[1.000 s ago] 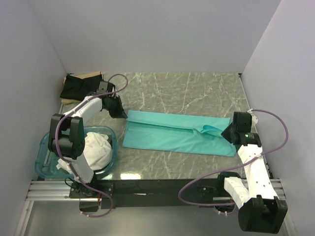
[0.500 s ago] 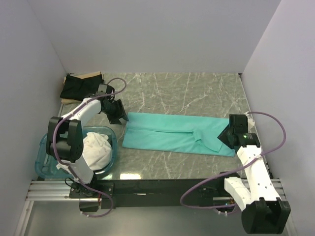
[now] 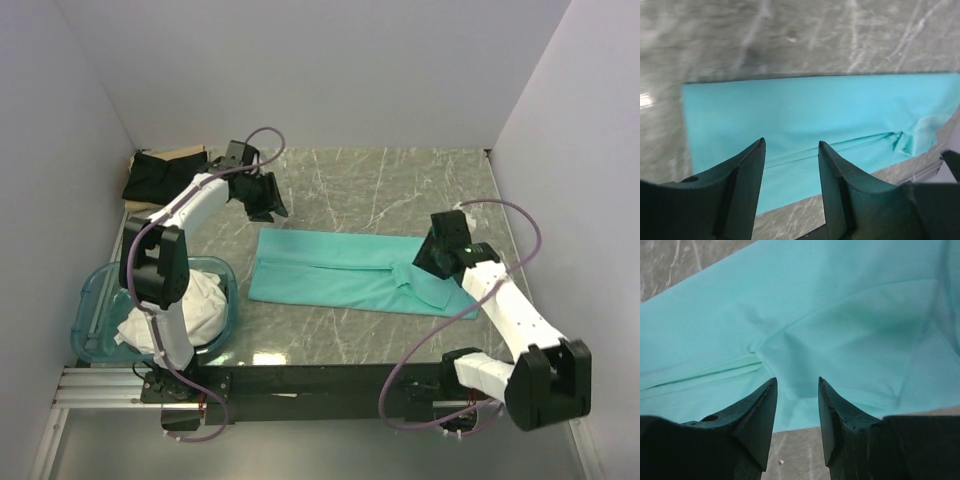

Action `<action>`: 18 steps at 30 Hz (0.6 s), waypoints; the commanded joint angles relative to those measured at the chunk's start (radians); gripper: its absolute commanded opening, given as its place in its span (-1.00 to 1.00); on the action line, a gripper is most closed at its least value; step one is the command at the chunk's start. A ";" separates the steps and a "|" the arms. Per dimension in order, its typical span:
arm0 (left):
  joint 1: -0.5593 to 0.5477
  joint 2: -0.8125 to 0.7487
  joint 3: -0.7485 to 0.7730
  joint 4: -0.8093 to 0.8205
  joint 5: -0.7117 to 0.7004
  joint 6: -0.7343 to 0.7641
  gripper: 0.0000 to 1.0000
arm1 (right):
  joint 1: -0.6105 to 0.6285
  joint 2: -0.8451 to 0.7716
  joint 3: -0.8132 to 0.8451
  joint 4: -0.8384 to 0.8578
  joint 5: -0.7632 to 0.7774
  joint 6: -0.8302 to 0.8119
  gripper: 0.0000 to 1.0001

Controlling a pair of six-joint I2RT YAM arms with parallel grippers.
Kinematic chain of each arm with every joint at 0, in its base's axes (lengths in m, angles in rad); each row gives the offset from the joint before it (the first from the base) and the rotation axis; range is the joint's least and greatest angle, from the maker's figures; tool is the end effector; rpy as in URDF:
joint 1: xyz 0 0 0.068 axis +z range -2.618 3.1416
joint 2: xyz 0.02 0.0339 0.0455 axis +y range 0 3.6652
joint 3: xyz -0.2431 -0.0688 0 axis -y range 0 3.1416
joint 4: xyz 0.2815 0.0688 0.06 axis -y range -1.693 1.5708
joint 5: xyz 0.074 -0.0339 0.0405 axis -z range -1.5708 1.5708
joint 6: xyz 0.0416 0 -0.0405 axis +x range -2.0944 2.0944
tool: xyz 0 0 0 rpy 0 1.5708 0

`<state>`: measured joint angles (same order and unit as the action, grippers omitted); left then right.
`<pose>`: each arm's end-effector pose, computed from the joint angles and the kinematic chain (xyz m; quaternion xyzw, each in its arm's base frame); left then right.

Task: Fold and stack the t-shirts
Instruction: Fold the tshirt

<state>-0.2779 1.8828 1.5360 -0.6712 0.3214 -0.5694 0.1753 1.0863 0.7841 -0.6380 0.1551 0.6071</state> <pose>0.4189 -0.1332 0.2090 -0.0947 0.9459 -0.2511 0.1823 0.2584 0.0392 0.2092 0.2265 0.9207 0.0498 0.3139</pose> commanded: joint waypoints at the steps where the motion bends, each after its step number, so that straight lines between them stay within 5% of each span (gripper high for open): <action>1: -0.041 0.044 0.065 0.004 0.063 0.006 0.04 | 0.042 0.087 0.043 0.125 -0.028 -0.004 -0.10; 18: -0.072 0.134 -0.148 0.071 0.088 0.046 0.00 | 0.038 0.408 0.053 0.156 -0.043 0.051 -0.16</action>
<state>-0.3504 2.0071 1.4063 -0.6102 0.4191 -0.5510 0.2157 1.4624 0.7895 -0.4911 0.1001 0.6426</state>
